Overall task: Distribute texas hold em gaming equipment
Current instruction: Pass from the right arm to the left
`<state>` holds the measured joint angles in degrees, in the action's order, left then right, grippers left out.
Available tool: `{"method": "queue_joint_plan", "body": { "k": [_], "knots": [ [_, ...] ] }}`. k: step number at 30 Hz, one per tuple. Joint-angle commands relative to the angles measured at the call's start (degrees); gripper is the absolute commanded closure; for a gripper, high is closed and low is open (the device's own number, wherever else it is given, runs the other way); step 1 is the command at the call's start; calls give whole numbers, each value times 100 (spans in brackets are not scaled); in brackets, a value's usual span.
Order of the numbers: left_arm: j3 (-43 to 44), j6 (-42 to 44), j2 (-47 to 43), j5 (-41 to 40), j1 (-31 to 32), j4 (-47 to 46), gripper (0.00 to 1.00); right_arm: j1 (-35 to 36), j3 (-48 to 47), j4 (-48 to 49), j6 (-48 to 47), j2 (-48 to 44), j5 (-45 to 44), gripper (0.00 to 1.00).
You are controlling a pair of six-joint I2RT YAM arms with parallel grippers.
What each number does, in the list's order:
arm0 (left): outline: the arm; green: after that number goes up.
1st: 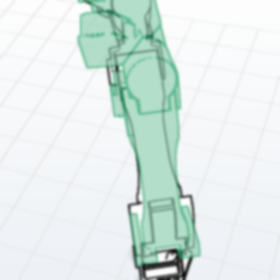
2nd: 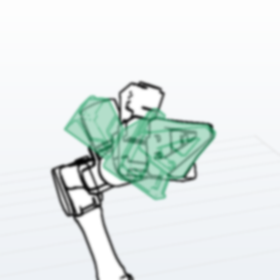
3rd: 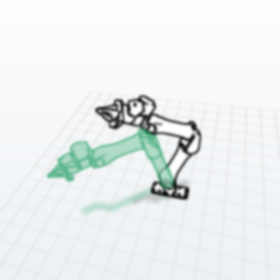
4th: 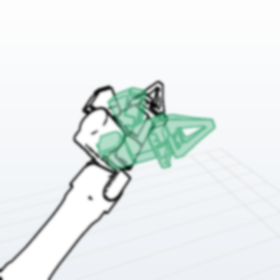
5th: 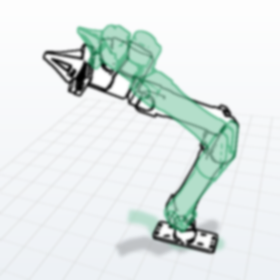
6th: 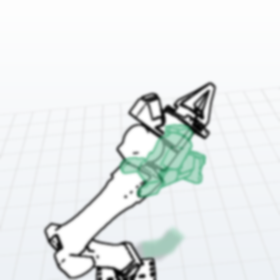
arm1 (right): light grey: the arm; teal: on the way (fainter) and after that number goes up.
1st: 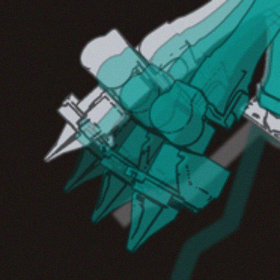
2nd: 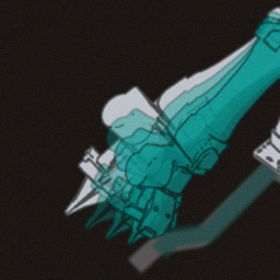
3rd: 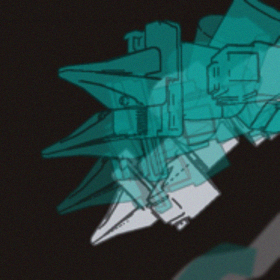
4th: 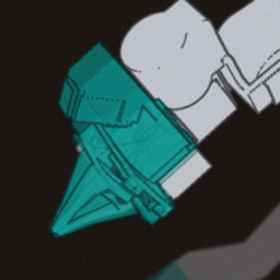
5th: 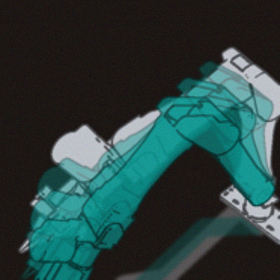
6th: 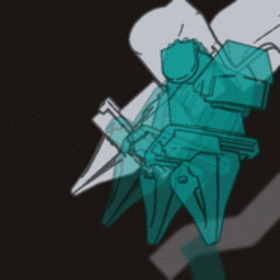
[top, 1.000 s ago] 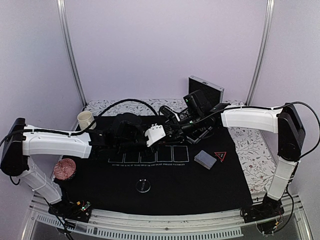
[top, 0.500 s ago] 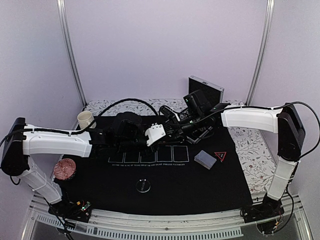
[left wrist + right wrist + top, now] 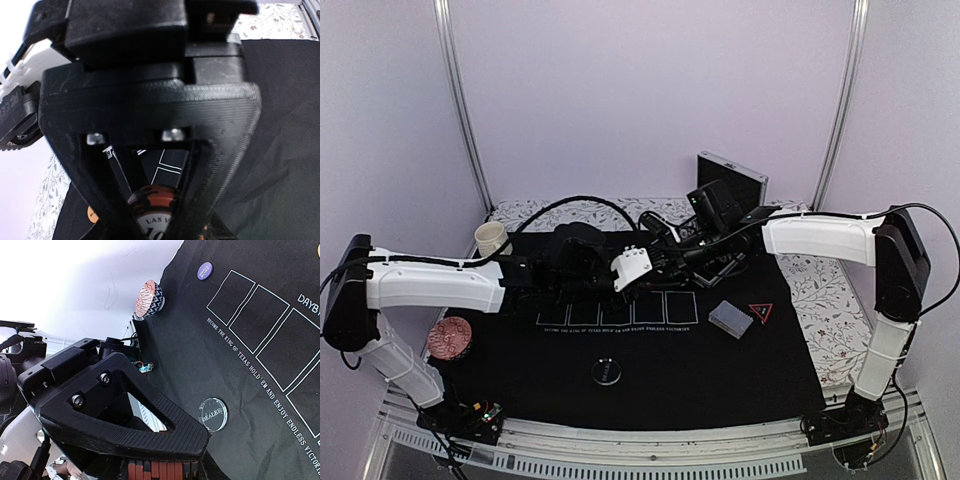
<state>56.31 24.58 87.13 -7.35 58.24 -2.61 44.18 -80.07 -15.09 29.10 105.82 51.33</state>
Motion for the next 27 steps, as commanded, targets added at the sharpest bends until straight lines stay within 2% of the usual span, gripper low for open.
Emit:
{"method": "queue_joint_plan", "body": {
  "k": [1, 4, 8, 15, 21, 24, 27],
  "knots": [
    [174, -267, 32, -102, -143, 257, 100, 30, -150, 19, -303, 78, -52, 76],
    [210, -352, 45, -112, -164, 423, 100, -2, -130, -11, -332, 88, -143, 61],
    [206, -441, 41, -69, -194, 656, 100, -39, -106, -12, -348, 120, -172, 51],
    [200, -702, 128, -240, -267, 889, 100, -104, -109, -24, -402, 199, -196, 43],
    [117, -1803, 173, -566, -760, 1648, 100, -391, 144, -239, -539, -67, -772, 39],
    [-182, -2353, -38, -563, -1075, 1826, 100, -565, 224, -549, -677, -265, -1406, 39],
    [-474, -2893, -323, -497, -1427, 1879, 100, -612, 40, -1167, -970, -350, -2452, 37]
  ]
}}
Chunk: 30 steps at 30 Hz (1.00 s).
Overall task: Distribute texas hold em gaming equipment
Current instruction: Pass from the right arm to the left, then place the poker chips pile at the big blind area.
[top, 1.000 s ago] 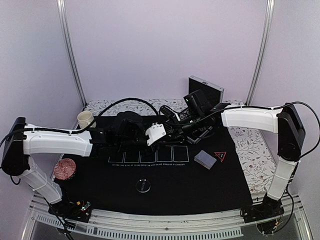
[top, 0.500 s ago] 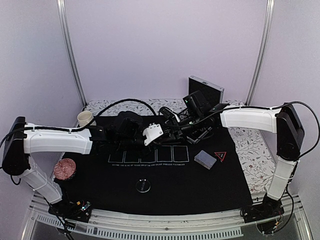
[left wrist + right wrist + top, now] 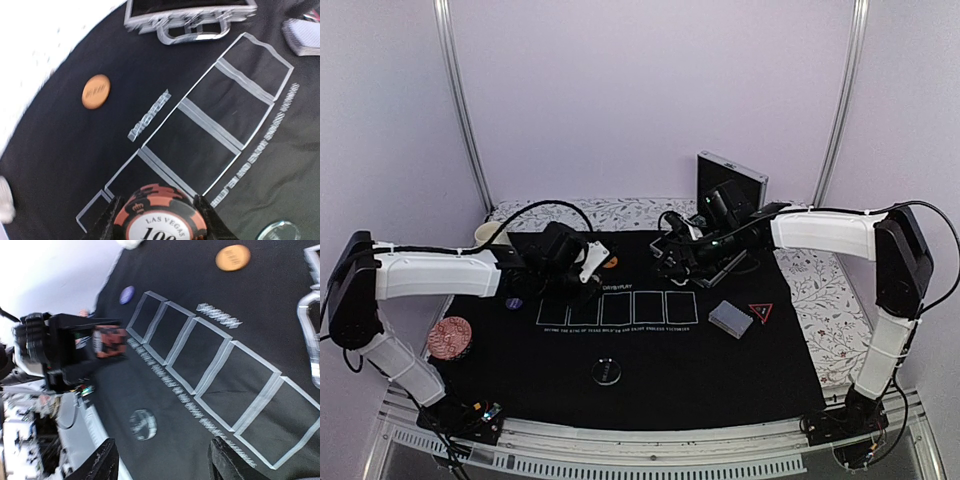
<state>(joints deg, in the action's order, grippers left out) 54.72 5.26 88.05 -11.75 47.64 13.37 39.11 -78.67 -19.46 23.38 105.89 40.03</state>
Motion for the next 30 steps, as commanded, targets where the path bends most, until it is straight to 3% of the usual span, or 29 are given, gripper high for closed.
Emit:
{"method": "queue_joint_plan", "body": {
  "k": [1, 11, 14, 16, 21, 30],
  "knots": [
    [-381, -1105, -491, -60, -472, 324, 100, -106, -163, -896, -518, -379, -1584, 36],
    [-682, -1794, -890, -257, -1178, 697, 100, -105, 54, -1160, -1149, -1308, -3312, 28],
    [-677, -1817, -961, -280, -1356, 739, 100, -98, 358, -1001, -1464, -1730, -3823, 16],
    [-646, -1832, -974, -263, -1480, 811, 100, -102, 507, -929, -1615, -1954, -4129, 0],
    [-522, -1925, -938, -269, -1736, 966, 100, -138, 828, -743, -2033, -2397, -4895, 1],
    [-442, -2055, -907, -354, -1914, 1200, 100, -285, 1383, -428, -2559, -2860, -5092, 1]
  ]
}}
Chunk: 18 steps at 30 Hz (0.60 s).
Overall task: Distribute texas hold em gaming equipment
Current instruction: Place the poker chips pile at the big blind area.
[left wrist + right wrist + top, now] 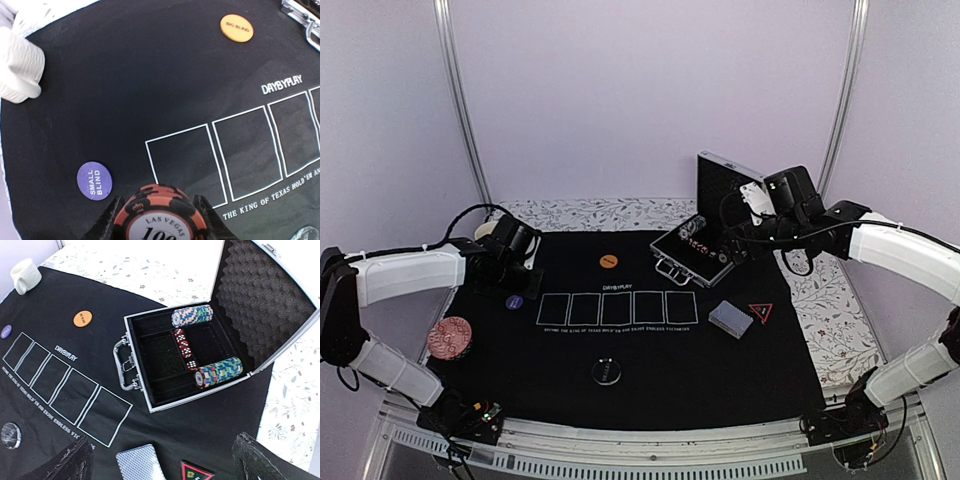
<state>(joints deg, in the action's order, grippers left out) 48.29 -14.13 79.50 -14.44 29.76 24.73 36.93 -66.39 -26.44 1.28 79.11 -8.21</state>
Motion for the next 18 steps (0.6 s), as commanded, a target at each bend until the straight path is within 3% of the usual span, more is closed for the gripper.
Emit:
{"method": "queue_joint_plan", "body": {
  "k": [1, 18],
  "knots": [
    [217, -116, -44, -90, -136, 85, 100, -78, 187, 285, -375, -196, -283, 1],
    [346, 47, 40, 25, -164, -74, 100, -211, 335, 412, -453, -147, -352, 1]
  ]
}}
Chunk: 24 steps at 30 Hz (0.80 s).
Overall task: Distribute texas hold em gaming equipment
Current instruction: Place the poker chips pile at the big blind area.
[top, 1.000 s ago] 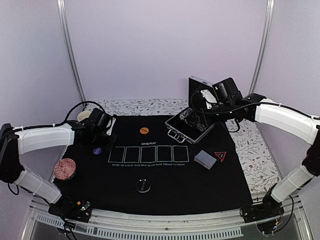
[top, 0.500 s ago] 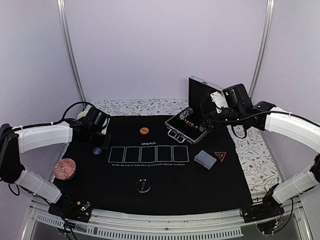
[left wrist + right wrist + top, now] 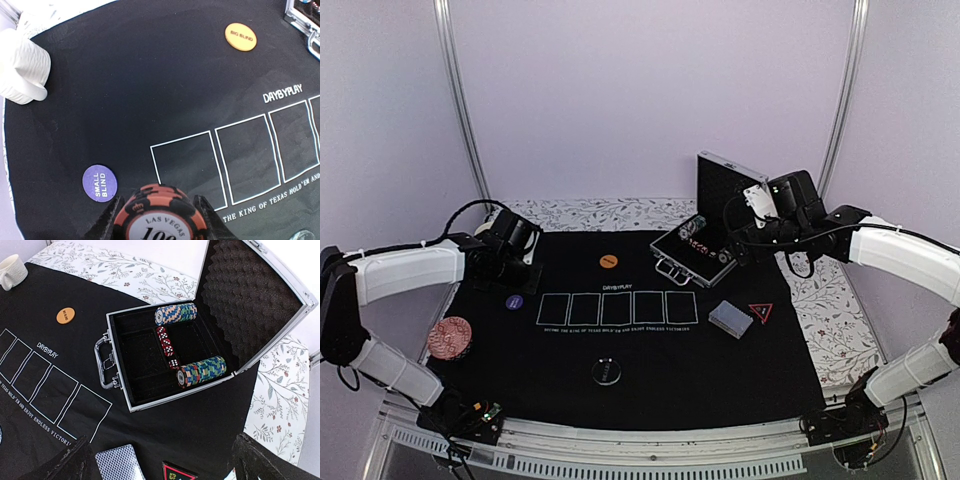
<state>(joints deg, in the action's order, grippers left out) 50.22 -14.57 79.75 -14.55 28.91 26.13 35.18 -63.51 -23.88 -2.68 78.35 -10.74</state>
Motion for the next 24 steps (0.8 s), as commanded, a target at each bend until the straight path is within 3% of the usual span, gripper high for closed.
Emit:
{"method": "queue_joint_plan", "body": {
  "k": [1, 16, 24],
  "knots": [
    [155, 113, 32, 58, -78, -256, 100, -45, 42, 159, -62, -59, -100, 1],
    [1323, 436, 1415, 476, -78, -696, 100, -324, -159, 306, 19, 86, 93, 1],
    [1769, 552, 2052, 632, -74, -829, 100, -432, -218, 997, 523, 77, -42, 1]
  ]
}}
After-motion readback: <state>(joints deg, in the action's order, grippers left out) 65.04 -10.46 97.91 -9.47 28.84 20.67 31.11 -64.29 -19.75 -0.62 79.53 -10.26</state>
